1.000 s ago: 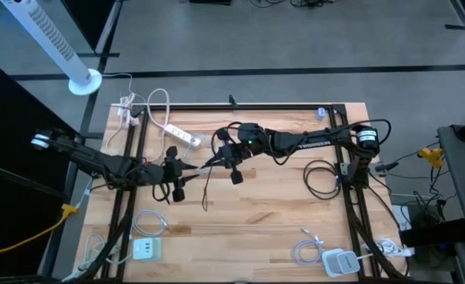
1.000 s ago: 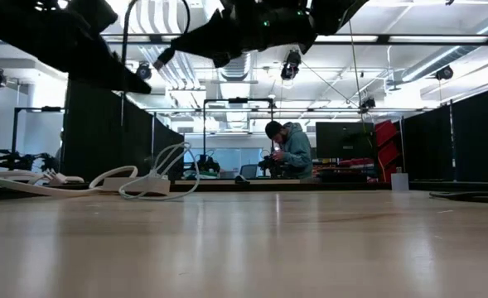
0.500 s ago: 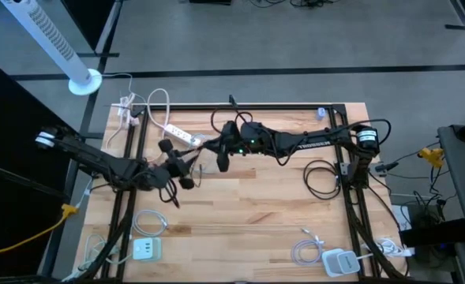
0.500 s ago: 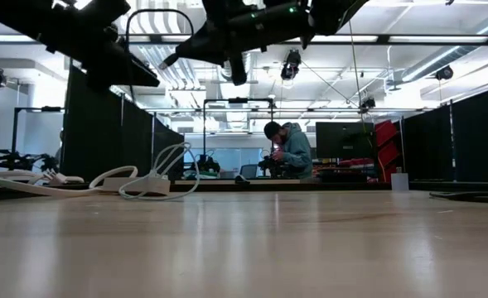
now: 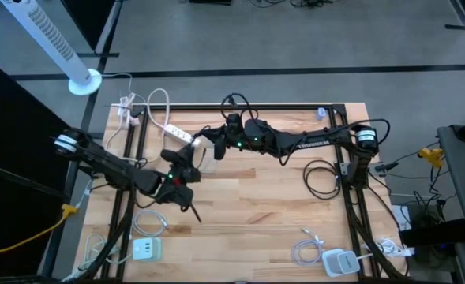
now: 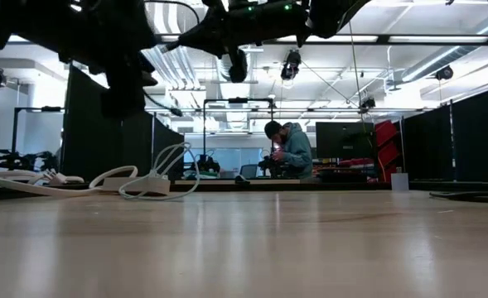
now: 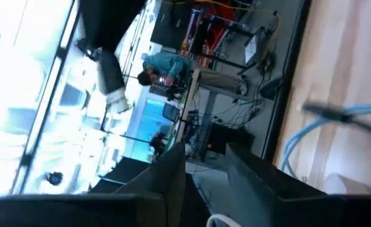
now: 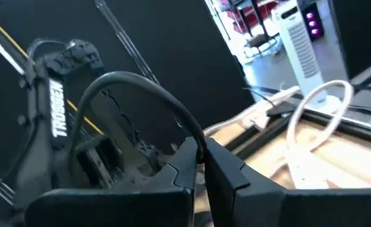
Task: Insert USB
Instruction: Insert the left black charger cable into the top white outlet extension
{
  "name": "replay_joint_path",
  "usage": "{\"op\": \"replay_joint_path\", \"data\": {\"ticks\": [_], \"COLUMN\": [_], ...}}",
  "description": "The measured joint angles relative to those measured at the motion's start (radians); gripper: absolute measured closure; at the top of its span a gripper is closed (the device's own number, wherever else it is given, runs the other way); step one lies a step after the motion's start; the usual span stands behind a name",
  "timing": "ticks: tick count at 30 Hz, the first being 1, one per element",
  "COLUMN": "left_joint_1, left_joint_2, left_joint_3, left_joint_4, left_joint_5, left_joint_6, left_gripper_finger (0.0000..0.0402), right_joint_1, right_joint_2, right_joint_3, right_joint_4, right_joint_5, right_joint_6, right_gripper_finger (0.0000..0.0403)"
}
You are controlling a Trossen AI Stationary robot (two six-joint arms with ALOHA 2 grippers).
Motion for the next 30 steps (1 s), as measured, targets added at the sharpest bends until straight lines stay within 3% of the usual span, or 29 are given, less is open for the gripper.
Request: {"op": "replay_joint_path", "data": {"ticks": [9, 13, 21, 27, 30], "left_joint_1": [-0.004, -0.005, -0.012, -0.09, -0.129], "left_joint_2": [-0.002, -0.028, -0.074, -0.128, -0.131], "left_joint_3": [0.059, 0.082, 0.146, 0.182, 0.217], "left_joint_4": [0.001, 0.0, -0.001, -0.006, -0.003], "left_joint_5": [-0.003, -0.003, 0.064, 0.21, 0.251], "left_joint_6": [0.162, 0.25, 0.426, 0.557, 0.671], "left_gripper_finger": [0.0338, 0.0349, 0.0349, 0.0327, 0.0314], "right_joint_1": [-0.017, -0.053, -0.111, -0.209, -0.234], "right_joint_2": [0.019, 0.02, 0.018, 0.014, 0.012], "right_joint_3": [0.0, 0.0, 0.0, 0.02, 0.039], "right_joint_4": [-0.008, -0.006, -0.004, -0.002, 0.001], "right_joint_5": [-0.01, -0.074, -0.324, -0.711, -0.828], "right_joint_6": [0.149, 0.227, 0.308, 0.393, 0.426], "right_gripper_finger": [0.0399, 0.0399, 0.0399, 0.0399, 0.0399]}}
